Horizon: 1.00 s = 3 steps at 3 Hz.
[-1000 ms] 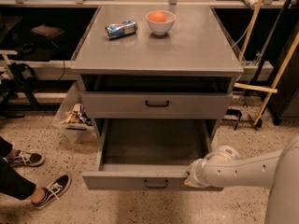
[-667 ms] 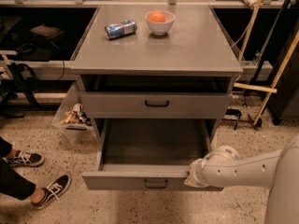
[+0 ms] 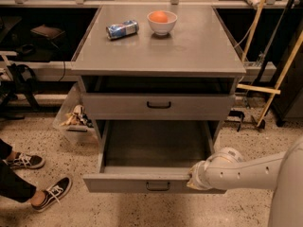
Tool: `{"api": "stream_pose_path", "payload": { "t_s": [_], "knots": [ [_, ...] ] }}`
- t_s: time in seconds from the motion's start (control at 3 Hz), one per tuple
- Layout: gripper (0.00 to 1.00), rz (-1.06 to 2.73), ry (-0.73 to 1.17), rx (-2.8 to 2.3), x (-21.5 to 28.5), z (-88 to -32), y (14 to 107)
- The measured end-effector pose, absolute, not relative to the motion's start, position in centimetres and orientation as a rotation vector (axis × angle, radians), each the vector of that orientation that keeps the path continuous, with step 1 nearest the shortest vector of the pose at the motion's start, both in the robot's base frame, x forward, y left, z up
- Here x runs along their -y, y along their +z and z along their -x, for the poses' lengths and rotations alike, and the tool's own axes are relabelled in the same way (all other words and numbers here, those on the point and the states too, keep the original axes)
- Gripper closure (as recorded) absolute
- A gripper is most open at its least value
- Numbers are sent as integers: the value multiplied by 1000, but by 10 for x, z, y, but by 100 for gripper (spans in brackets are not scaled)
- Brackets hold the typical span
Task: Open middle drawer
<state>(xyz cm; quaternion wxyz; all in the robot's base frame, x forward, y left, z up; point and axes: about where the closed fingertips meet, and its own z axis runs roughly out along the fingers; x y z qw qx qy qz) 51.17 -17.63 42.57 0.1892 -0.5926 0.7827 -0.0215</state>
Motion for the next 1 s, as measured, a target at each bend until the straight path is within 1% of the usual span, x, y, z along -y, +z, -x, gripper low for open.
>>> {"api": "stream_pose_path", "payload": {
  "t_s": [0.33,0.67,1.0],
  "knots": [
    [12,1666,-60,-2201,176,-512,426],
    [0,1666,-60,-2201,176,-512,426],
    [0,1666,-60,-2201,176,-512,426]
  ]
}}
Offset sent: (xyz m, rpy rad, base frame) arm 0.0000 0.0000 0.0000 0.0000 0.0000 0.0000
